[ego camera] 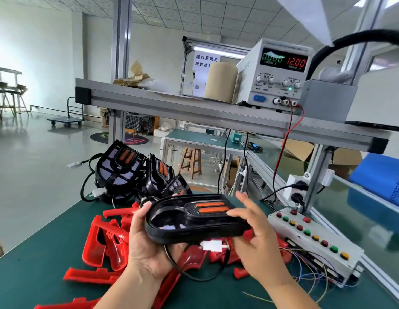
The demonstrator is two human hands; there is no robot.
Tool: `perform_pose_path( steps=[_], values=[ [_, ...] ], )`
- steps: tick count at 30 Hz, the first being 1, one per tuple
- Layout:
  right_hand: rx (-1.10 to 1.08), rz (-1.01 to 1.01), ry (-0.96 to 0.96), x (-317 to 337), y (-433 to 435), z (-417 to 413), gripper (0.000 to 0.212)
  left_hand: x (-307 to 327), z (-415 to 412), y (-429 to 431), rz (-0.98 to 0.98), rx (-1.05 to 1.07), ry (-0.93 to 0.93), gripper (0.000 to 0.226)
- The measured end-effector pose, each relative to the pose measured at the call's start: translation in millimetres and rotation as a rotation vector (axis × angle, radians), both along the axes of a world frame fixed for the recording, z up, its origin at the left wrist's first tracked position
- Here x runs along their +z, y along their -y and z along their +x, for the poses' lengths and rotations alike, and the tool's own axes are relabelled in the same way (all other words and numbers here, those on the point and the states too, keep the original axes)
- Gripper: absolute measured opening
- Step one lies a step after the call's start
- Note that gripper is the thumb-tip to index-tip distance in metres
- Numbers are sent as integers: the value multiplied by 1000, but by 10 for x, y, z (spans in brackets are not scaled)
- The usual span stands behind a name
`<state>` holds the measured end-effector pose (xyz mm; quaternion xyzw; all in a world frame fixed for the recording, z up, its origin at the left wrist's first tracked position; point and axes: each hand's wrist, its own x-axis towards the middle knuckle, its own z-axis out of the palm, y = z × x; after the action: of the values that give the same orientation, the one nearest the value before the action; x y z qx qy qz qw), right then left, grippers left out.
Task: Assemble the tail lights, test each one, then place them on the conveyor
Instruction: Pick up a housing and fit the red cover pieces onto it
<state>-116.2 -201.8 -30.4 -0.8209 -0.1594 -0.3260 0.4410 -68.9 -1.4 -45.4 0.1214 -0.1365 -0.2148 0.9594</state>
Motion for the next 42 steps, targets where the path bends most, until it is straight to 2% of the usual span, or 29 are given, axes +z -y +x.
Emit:
perform_pose_path(
  steps=[1,4,6,7,10,11,12,14,17,20,23,25,27,29,31,33,36,37,38,40,42],
  values=[
    [-43,63,-31,5,11,20,71,8,-2,-23,17,-35,68,51],
    [-182,113,-64,17,58,91,74,48,-60,-22,129,-150,214,60],
    [-260,246,-203,36,91,140,70,52,-76,38,171,-164,266,67],
    [-264,393,-280,49,94,162,61,45,-64,72,157,-171,291,71],
    [-113,948,-439,95,8,126,16,72,-53,168,97,-123,301,82],
    [-38,1084,-474,101,-34,100,18,97,-62,194,89,-101,291,85],
    [37,1150,-502,103,-63,73,29,110,-76,215,87,-86,287,87],
    [167,1162,-507,107,-106,48,45,116,-94,217,117,-72,271,94],
    [157,1180,-531,144,-90,69,56,103,-83,172,207,-78,248,105],
    [143,1158,-574,186,-67,95,64,81,-86,147,274,-132,256,108],
    [59,1151,-556,246,-24,117,56,81,-151,120,245,-225,359,77],
    [56,1075,-538,361,79,111,49,35,-139,83,246,-277,332,76],
    [137,885,-579,484,171,120,47,43,-120,65,382,-239,284,89],
    [288,641,-681,578,182,138,49,90,-132,77,528,-200,249,87],
    [452,371,-798,615,85,166,39,90,-123,71,545,-190,146,81],
    [571,126,-856,631,-78,188,27,95,-135,37,545,-197,135,79],
    [589,-251,-788,590,-288,306,17,139,-208,-10,706,-297,242,81],
    [549,-310,-747,578,-341,349,13,127,-207,-18,769,-327,242,78],
    [492,-343,-702,573,-365,386,14,124,-205,-24,834,-315,233,70],
    [344,-327,-603,596,-324,413,32,111,-180,-26,896,-230,174,48],
    [201,-138,-559,639,-120,390,45,126,-132,-58,912,-144,105,48]
  ],
)
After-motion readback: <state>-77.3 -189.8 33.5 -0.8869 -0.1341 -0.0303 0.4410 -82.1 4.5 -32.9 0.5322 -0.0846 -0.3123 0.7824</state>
